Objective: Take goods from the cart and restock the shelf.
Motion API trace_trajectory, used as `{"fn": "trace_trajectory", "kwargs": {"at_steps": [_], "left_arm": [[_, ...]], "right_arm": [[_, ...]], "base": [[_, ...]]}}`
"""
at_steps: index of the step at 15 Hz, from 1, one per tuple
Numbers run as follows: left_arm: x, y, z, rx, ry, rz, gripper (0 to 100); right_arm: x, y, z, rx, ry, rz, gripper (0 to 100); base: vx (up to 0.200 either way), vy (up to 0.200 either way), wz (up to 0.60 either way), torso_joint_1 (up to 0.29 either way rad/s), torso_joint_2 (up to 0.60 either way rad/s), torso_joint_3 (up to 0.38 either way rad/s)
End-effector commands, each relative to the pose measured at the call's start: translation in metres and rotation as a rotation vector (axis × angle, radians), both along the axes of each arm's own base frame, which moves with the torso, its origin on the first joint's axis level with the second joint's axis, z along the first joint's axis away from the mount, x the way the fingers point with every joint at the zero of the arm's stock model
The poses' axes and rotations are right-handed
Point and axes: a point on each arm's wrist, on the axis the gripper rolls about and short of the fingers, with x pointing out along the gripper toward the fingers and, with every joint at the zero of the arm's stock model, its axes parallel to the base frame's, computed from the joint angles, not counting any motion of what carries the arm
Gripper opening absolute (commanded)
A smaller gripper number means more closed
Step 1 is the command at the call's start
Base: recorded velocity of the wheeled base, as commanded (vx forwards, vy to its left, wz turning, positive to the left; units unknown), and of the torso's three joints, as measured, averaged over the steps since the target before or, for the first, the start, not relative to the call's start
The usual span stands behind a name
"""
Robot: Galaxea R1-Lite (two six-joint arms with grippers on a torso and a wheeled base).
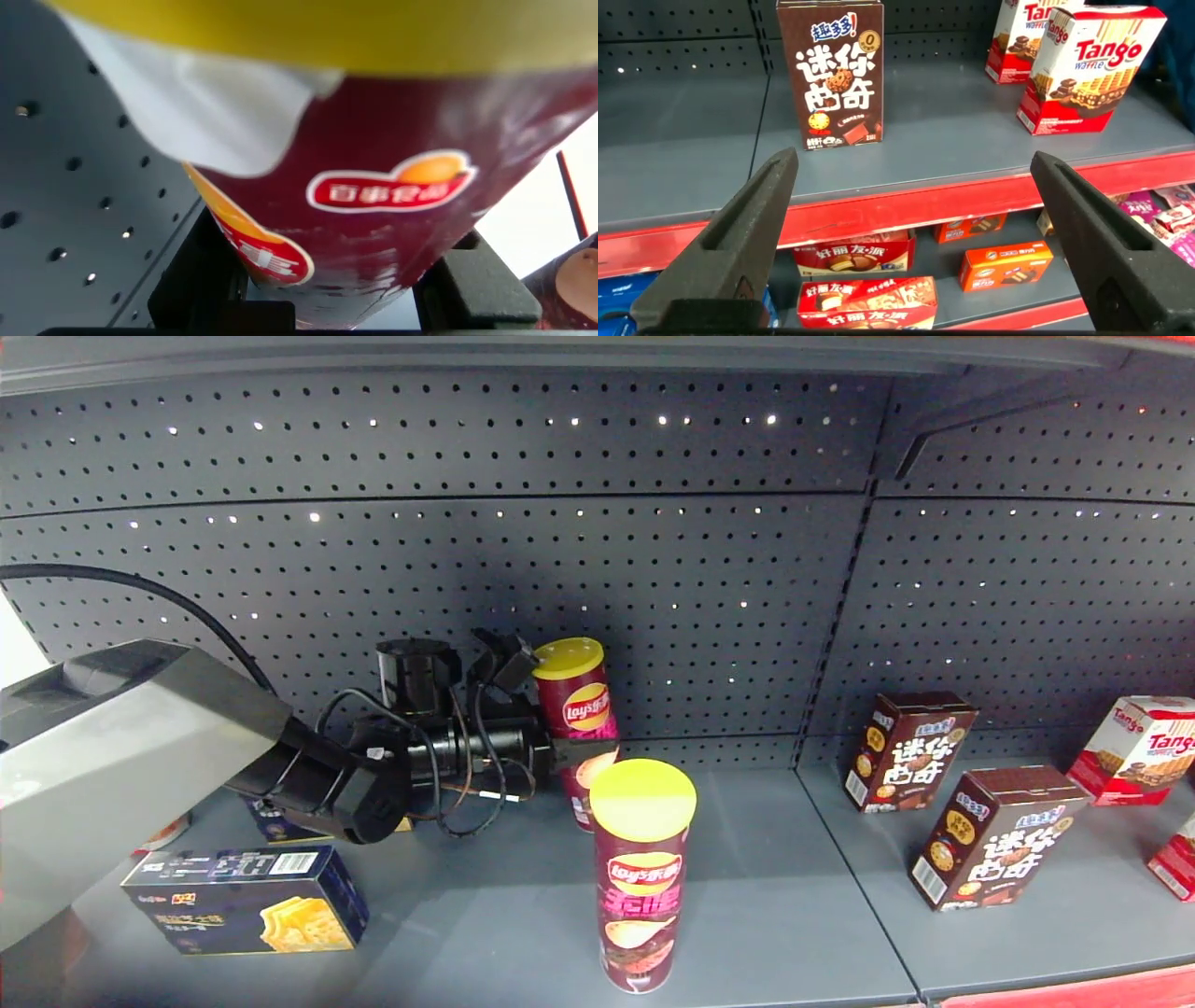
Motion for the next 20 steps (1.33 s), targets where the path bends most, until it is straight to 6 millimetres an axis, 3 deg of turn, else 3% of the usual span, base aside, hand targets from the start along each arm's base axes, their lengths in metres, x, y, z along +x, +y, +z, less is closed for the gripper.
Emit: {"fn": "trace_trajectory", "kwargs": {"at_steps": [1, 5, 6, 14, 20], "left_arm": [[0.000, -0.003, -0.004, 0.003, 0.010, -0.007, 0], [0.003, -0.006, -0.009, 0.004, 0.010, -0.010, 0], [0.004, -0.006, -0.008, 0.003, 0.007, -0.012, 100], [0.000, -0.001, 0.000, -0.001, -0.006, -0.002, 100], [-0.028, 0.022, 0.017, -0.006, -0.028, 0.034, 100]], "right_arm": [[0.000, 0.000, 0.000, 0.000, 0.001, 0.000, 100], [0.000, 0.000, 0.000, 0.000, 0.001, 0.000, 100], [0.000, 0.000, 0.000, 0.000, 0.001, 0.000, 100], [0.000, 0.000, 0.000, 0.001, 0.001, 0.000, 100], [0.000, 0.000, 0.000, 0.001, 0.001, 0.002, 100]], "base": [[0.000, 0.000, 0.00, 0.000, 0.00, 0.000], [0.000, 0.000, 0.00, 0.000, 0.00, 0.000], [0.000, 0.000, 0.00, 0.000, 0.00, 0.000], [0.000, 0.000, 0.00, 0.000, 0.00, 0.000], [0.000, 0.000, 0.00, 0.000, 0.00, 0.000]]}}
